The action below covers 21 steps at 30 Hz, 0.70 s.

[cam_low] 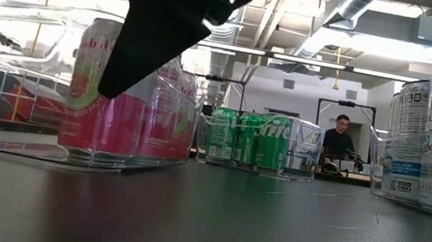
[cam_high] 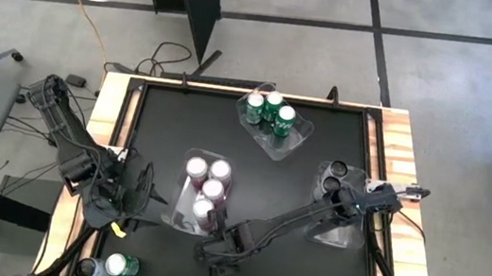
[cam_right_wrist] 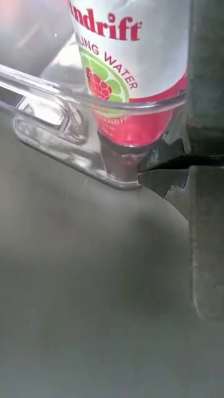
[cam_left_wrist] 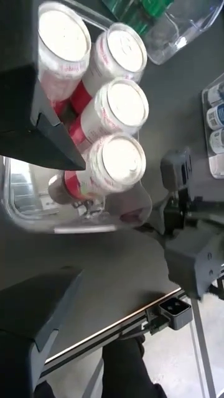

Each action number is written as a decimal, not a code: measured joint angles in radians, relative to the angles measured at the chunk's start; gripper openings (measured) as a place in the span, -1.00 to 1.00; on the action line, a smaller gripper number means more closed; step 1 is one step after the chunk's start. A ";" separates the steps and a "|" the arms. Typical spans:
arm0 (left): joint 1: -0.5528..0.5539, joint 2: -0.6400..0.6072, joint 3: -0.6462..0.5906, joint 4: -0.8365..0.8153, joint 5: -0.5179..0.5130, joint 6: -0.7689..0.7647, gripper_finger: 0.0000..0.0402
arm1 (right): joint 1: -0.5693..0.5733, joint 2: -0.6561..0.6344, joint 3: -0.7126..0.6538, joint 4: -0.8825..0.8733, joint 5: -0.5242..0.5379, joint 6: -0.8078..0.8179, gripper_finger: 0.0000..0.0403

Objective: Sort soda cans
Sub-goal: Put the green soda can into the middle transparent bin

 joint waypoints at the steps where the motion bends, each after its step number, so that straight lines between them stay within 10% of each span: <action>1: 0.000 0.000 0.000 0.000 0.000 -0.001 0.29 | -0.004 0.000 0.000 -0.002 0.003 0.001 -1.00; 21: 0.031 0.180 -0.003 -0.040 0.039 0.021 0.29 | -0.018 -0.007 0.007 -0.098 0.051 0.003 -1.00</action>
